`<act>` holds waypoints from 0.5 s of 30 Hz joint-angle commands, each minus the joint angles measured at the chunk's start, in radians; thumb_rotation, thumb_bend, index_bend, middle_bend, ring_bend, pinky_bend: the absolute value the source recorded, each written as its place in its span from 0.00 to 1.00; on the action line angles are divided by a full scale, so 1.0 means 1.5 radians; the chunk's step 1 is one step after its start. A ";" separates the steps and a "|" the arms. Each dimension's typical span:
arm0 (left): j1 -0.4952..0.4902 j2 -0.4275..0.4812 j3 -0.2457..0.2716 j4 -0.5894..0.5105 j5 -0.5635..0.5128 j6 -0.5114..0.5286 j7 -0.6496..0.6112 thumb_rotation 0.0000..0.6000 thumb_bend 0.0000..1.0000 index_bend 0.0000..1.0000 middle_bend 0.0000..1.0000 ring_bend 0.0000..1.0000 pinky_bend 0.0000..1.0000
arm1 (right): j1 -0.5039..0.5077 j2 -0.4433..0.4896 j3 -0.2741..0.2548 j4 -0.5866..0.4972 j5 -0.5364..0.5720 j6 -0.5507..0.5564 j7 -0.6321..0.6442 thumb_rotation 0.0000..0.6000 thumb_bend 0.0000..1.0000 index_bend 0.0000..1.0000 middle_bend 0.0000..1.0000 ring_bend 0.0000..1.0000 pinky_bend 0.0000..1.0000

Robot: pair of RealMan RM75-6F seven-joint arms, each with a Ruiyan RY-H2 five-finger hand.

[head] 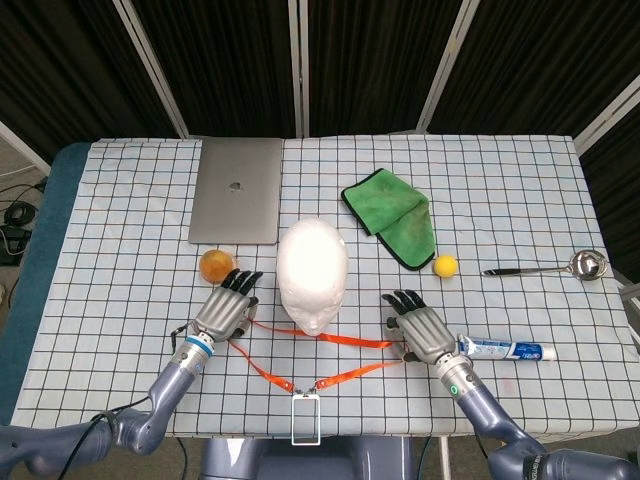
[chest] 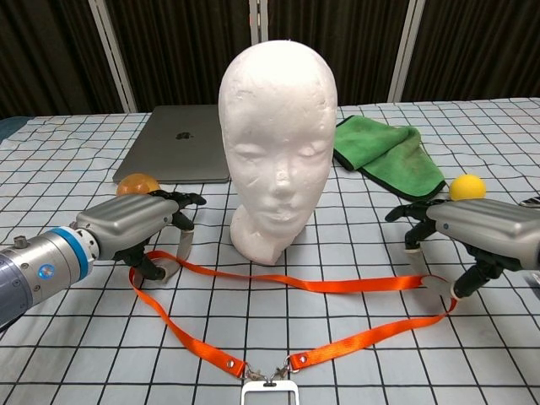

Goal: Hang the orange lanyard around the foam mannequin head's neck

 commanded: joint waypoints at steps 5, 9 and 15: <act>0.000 -0.001 0.006 0.001 0.016 0.014 -0.023 1.00 0.46 0.68 0.00 0.00 0.00 | -0.002 0.002 -0.003 -0.002 -0.013 0.004 0.006 1.00 0.40 0.72 0.09 0.00 0.00; 0.005 0.006 0.015 -0.005 0.043 0.033 -0.041 1.00 0.46 0.70 0.00 0.00 0.00 | -0.002 0.009 -0.009 -0.006 -0.034 0.010 0.011 1.00 0.40 0.72 0.09 0.00 0.00; 0.019 0.038 0.042 -0.037 0.117 0.087 -0.077 1.00 0.46 0.71 0.00 0.00 0.00 | -0.002 0.030 -0.030 -0.003 -0.124 0.039 0.053 1.00 0.40 0.72 0.10 0.00 0.00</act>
